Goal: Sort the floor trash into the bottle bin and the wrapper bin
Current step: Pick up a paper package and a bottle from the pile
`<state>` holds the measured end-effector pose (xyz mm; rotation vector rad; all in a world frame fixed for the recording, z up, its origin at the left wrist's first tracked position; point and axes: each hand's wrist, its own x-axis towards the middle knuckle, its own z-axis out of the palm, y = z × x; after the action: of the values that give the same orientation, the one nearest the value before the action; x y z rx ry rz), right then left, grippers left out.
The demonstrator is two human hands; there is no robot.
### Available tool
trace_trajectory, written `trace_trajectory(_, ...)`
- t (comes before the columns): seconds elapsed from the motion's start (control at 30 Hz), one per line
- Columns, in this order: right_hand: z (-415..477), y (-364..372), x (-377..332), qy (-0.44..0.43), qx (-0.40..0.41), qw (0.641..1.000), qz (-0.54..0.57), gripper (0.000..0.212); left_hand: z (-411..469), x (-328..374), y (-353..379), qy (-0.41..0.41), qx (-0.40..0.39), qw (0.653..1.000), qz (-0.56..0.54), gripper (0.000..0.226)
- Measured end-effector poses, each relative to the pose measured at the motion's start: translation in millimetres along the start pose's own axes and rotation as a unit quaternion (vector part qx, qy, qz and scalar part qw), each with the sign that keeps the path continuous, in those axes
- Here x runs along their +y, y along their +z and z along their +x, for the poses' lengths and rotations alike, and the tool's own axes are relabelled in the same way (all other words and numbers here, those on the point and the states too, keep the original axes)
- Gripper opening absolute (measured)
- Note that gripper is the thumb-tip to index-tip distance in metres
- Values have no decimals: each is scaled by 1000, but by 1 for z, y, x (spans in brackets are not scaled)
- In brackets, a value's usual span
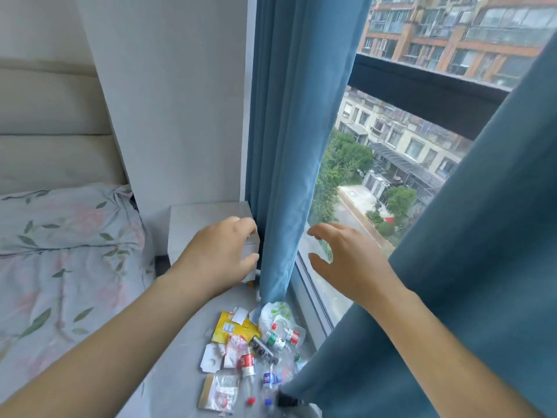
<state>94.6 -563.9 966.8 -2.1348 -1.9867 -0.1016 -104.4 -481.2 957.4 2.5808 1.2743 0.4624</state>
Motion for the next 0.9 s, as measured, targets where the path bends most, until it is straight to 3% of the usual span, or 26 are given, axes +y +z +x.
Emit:
trace_trajectory(0.2, 15, 114, 28, -5, -84, 996, 16, 38, 4, -41, 103, -59, -66, 996, 6, 34)
trace_trajectory(0.53, 3, 370, 68, 6, -181, 983, 37, 37, -9, -128, 336, -114, -151, 982, -2, 30)
trace_trajectory(0.9, -37, 664, 93, 8, -211, 977, 35, 31, -48, -245, 621, -115, -181, 977, 8, 25)
